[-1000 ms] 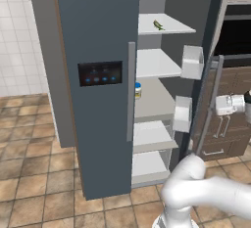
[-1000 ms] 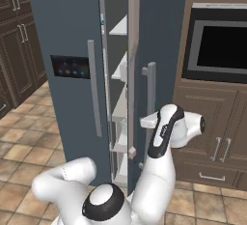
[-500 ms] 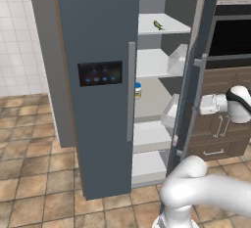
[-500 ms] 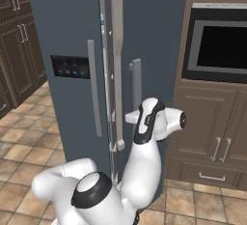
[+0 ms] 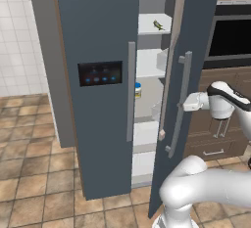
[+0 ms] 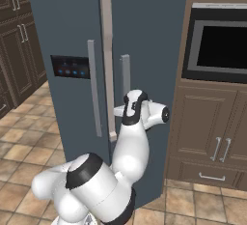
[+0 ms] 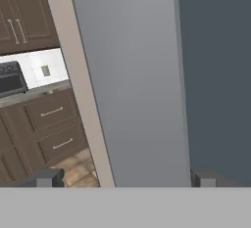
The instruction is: Pick up the frozen fish from the freezer, place it on any shelf in the fridge, and close the fridge and freezer doors when done.
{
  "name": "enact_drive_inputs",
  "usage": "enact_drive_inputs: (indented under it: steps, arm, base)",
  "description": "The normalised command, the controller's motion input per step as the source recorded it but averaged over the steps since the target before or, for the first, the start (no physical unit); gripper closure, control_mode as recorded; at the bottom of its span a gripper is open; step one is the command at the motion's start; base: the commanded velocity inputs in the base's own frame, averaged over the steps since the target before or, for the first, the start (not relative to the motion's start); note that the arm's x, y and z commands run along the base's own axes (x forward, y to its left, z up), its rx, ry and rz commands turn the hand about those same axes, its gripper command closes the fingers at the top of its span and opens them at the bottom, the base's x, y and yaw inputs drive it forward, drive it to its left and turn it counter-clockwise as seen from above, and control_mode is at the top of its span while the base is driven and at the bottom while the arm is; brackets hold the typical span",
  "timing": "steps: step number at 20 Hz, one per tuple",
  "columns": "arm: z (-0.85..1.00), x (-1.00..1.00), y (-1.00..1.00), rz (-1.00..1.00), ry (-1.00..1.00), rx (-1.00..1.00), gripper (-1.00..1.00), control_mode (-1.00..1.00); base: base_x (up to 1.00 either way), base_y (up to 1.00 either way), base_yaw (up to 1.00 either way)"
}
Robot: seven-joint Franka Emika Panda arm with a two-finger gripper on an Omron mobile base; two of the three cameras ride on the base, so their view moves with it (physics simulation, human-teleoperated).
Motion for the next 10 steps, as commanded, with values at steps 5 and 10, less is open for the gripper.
enact_drive_inputs:
  steps: [5,10]
  arm:
    - [0.00,0.41,0.72,-0.11,0.00,0.00,-1.00,-1.00]
    - [0.00,0.45,0.57,-0.13,0.00,0.00,-1.00,-1.00]
  base:
    - [0.00,0.00,0.00]
    - [0.00,0.00,0.00]
